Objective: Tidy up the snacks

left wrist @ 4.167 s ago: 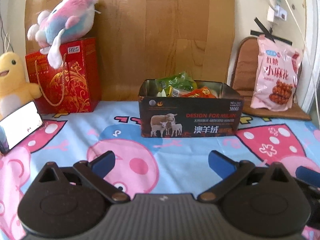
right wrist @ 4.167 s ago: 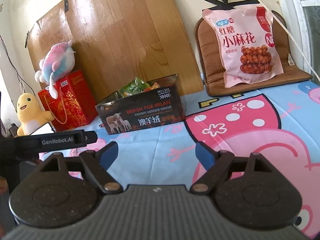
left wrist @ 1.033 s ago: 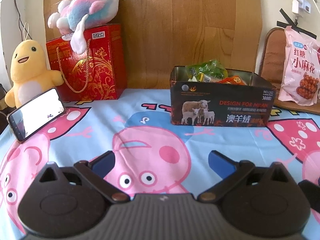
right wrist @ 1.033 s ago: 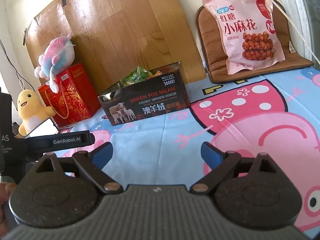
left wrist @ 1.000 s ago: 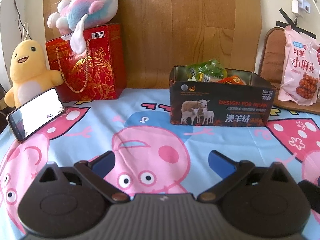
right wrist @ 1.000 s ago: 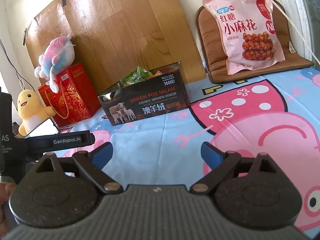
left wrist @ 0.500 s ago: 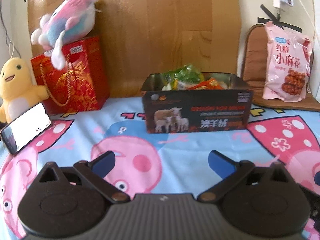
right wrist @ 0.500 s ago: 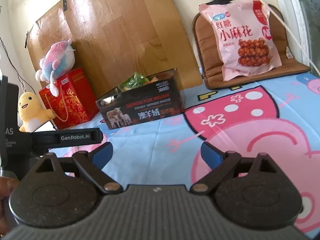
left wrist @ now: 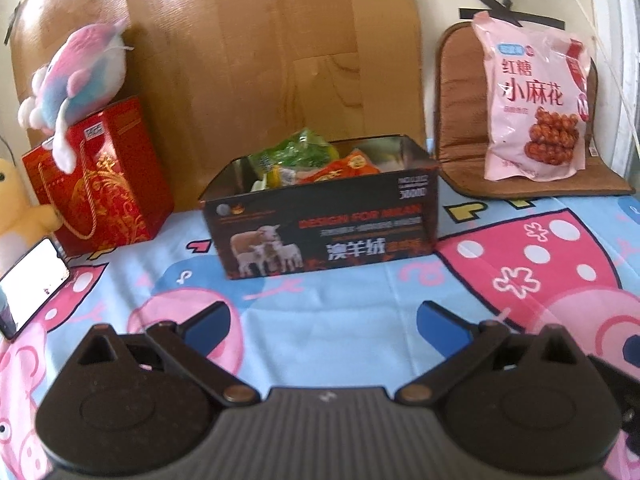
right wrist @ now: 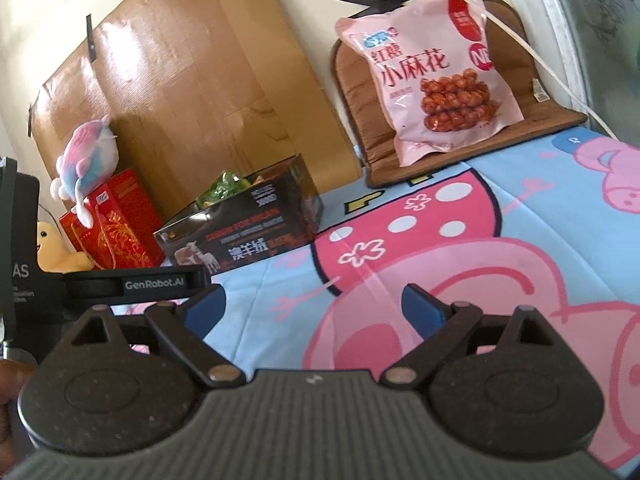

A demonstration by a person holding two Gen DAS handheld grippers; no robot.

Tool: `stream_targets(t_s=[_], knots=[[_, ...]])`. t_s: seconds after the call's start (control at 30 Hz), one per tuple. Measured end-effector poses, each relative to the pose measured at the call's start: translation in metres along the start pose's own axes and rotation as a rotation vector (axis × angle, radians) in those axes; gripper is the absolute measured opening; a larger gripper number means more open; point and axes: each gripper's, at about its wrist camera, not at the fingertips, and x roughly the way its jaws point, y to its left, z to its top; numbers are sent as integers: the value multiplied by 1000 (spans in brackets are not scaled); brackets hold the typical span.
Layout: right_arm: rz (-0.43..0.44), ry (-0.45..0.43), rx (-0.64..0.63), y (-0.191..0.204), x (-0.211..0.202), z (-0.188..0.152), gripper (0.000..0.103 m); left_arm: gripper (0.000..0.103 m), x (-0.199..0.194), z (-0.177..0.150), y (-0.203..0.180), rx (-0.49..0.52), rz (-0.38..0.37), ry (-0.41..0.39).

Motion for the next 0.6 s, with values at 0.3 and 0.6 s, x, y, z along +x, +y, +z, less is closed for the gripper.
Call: stream_targets(t_s=[0.3, 0.6], knots=[[-3, -11, 15, -13, -3, 2, 96, 103, 1, 5, -10, 9, 28, 6], [-2, 5, 23, -14, 1, 0, 96, 103, -3, 5, -2, -14, 28, -8]])
